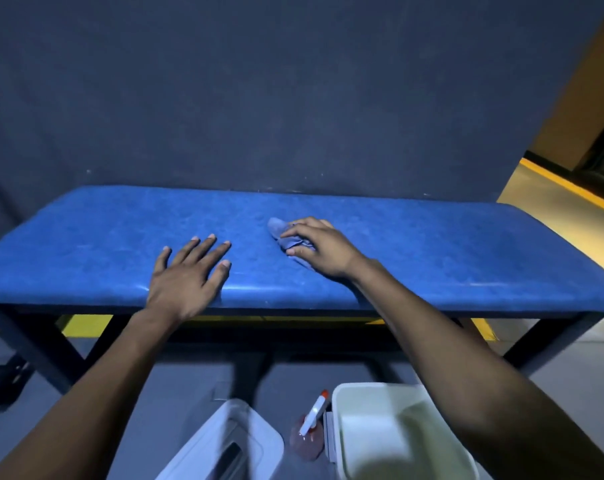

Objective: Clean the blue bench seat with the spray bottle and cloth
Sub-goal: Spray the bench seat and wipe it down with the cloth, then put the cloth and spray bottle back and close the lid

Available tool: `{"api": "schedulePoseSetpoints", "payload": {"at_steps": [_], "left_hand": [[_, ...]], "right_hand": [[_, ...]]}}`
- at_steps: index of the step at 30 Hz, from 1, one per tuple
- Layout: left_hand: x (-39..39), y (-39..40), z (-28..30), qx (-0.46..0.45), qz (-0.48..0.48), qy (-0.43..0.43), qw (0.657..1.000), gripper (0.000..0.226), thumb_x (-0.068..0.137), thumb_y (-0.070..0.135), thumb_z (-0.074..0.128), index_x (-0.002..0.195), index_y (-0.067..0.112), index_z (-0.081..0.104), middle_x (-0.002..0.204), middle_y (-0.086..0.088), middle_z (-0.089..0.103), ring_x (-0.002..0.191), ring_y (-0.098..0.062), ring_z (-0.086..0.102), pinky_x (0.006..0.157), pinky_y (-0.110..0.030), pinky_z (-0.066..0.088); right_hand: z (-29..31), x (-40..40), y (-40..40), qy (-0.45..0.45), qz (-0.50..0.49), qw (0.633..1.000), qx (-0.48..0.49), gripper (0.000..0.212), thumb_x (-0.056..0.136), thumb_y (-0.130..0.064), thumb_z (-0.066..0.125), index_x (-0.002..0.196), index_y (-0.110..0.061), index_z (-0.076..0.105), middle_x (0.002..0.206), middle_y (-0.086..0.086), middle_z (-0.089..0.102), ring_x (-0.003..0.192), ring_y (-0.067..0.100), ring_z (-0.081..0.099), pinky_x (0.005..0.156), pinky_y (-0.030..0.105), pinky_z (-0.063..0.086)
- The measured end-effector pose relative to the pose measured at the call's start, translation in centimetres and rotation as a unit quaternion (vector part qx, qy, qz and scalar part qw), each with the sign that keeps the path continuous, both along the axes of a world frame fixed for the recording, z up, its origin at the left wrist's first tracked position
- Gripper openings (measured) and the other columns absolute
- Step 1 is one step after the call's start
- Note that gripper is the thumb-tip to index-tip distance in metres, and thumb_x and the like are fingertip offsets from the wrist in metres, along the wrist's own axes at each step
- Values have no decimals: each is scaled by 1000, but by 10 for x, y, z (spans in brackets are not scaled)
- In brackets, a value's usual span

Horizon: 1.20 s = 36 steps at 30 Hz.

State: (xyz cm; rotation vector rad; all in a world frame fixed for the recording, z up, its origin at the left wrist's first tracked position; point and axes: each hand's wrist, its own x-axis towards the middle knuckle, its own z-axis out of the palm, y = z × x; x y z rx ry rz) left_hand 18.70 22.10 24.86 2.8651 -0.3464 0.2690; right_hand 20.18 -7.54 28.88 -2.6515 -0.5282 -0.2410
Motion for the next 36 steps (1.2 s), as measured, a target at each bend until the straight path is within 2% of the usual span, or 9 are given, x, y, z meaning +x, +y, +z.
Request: {"api": "schedulePoseSetpoints", "payload": {"at_steps": [4, 7, 9, 14, 18, 23, 26, 30, 36], "left_hand": [[3, 2, -1, -4, 0, -10, 1000, 72, 91, 70, 9, 157, 50, 32, 170, 17, 26, 158, -9, 19, 125, -48, 9], [3, 2, -1, -5, -3, -14, 1000, 72, 92, 68, 11, 157, 47, 35, 169, 12, 29, 157, -13, 22, 125, -50, 10], [3, 1, -2, -7, -6, -19, 1000, 71, 93, 67, 12, 157, 45, 36, 169, 10, 31, 157, -15, 24, 124, -51, 11], [1, -2, -2, -2, -10, -25, 1000, 69, 96, 64, 12, 157, 42, 37, 169, 6, 32, 157, -20, 25, 123, -53, 13], [-2, -3, -3, -7, -10, -46, 999, 65, 99, 59, 16, 157, 38, 39, 167, 2, 36, 155, -23, 29, 123, -53, 17], [-7, -5, -4, -7, -16, -49, 999, 63, 102, 57, 16, 157, 37, 38, 168, 2, 35, 156, -24, 27, 123, -52, 15], [-5, -5, -4, -4, -10, -44, 999, 64, 101, 57, 16, 158, 38, 37, 168, 3, 33, 157, -23, 26, 124, -51, 14], [-4, -5, -2, 3, -16, -37, 999, 64, 100, 56, 16, 157, 39, 37, 169, 4, 33, 157, -22, 26, 123, -51, 15], [-23, -17, -3, -61, -26, -85, 994, 57, 103, 44, 25, 149, 26, 52, 160, -5, 48, 151, -28, 38, 122, -53, 21]], "right_hand": [[1, -64, -34, -33, 19, 999, -14, 31, 95, -32, 64, 126, -29, 65, 135, -9, 59, 123, 8, 49, 101, 11, 29], [-3, -122, -72, -73, 6, 996, -55, 32, 97, -33, 53, 125, -26, 65, 135, -5, 59, 124, 15, 53, 106, 22, 36], [-11, -161, -97, -77, 5, 993, -84, 32, 98, -30, 51, 126, -25, 64, 136, -2, 57, 122, 17, 51, 106, 20, 32], [-89, -220, -132, 67, 60, 981, -172, 32, 102, -40, 44, 127, -30, 62, 132, -5, 56, 113, 18, 51, 100, 23, 35], [-187, -217, -148, 206, 5, 959, -197, 32, 99, -46, 40, 121, -33, 59, 124, -4, 57, 110, 24, 55, 99, 33, 41], [-269, -226, -121, 278, -105, 944, -142, 25, 91, -45, 42, 111, -46, 57, 128, -4, 54, 123, 30, 51, 103, 43, 41], [-306, -231, -105, 312, -108, 932, -153, 46, 89, -49, 40, 124, -29, 62, 138, 3, 51, 132, 31, 50, 104, 40, 44], [-303, -218, -107, 383, -145, 901, -143, 39, 82, -57, 46, 109, -35, 65, 120, -5, 57, 110, 21, 60, 93, 32, 44], [-234, -208, -119, 440, -117, 872, -179, 23, 95, -43, 50, 107, -31, 65, 112, -5, 66, 107, 22, 60, 84, 30, 43]]}}
